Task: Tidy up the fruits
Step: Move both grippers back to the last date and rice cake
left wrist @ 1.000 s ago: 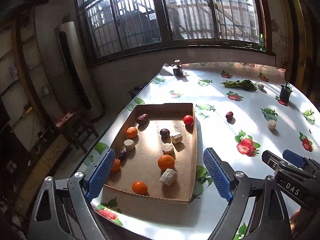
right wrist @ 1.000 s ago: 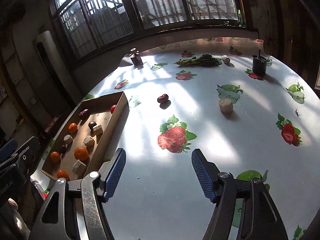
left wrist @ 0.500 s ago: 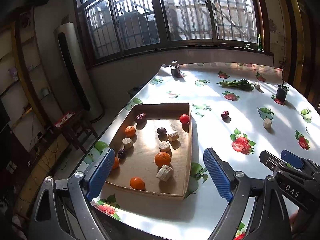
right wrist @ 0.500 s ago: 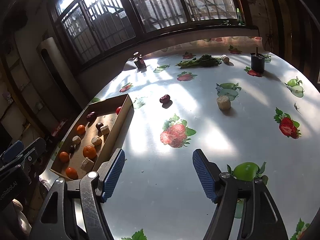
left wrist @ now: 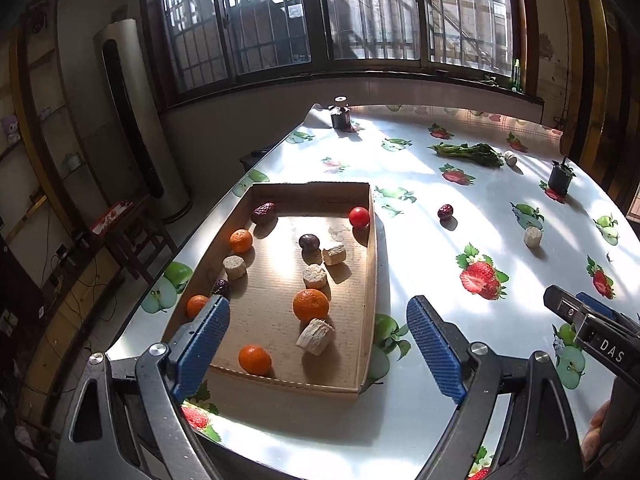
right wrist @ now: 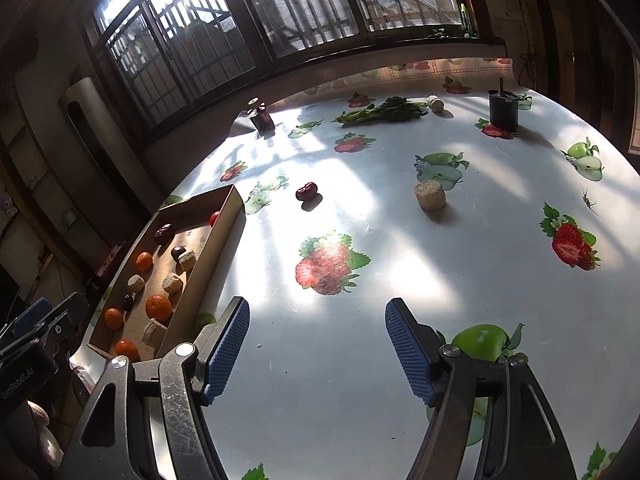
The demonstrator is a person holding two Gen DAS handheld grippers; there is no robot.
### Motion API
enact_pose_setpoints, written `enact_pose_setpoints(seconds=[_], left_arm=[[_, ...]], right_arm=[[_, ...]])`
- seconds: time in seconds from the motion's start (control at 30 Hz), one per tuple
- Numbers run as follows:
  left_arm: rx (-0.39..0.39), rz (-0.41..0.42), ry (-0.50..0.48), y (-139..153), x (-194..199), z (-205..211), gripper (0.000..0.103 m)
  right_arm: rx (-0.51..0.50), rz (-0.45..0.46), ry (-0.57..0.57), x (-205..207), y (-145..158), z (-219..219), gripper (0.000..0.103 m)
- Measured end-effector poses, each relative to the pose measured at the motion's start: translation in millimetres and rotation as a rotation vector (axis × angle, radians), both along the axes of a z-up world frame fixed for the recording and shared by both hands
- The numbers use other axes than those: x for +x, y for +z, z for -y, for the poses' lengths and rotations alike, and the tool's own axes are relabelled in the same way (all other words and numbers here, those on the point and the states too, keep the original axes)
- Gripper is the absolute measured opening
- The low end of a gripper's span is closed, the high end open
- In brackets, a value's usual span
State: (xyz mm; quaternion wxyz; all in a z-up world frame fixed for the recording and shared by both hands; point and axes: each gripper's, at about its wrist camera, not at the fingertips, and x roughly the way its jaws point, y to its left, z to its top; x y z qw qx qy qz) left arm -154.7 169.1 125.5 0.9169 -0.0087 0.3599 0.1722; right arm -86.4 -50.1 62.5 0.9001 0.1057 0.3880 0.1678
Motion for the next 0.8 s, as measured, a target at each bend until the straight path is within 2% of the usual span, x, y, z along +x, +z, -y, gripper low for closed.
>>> enact_pose_setpoints(seconds=[0.27, 0.37, 0.47, 0.57, 0.7, 0.8], left_arm=[[-0.063, -0.028, -0.052, -12, 14, 3, 0.090], [-0.096, -0.054, -0.084, -18, 22, 4, 0.090], [-0.164, -0.082, -0.153, -21, 30, 9, 0.090], [-0.207, -0.069, -0.207, -14, 41, 13, 0.090], [-0.183, -0.028, -0.235, 5, 63, 18, 0.090], [-0.184, -0.014, -0.251, 17, 97, 16, 0.090]], right_arm=[[-0.034, -0.017, -0.166, 12, 4, 72, 0.075], [-0.052, -0.042, -0.196, 15, 2, 93, 0.075], [-0.076, -0.064, -0.195, 25, 5, 107, 0.075], [-0.138, -0.061, -0.161, 42, 17, 106, 0.075], [-0.171, -0.041, -0.106, 71, 28, 97, 0.075], [-0.198, -0.031, -0.063, 98, 25, 83, 0.075]])
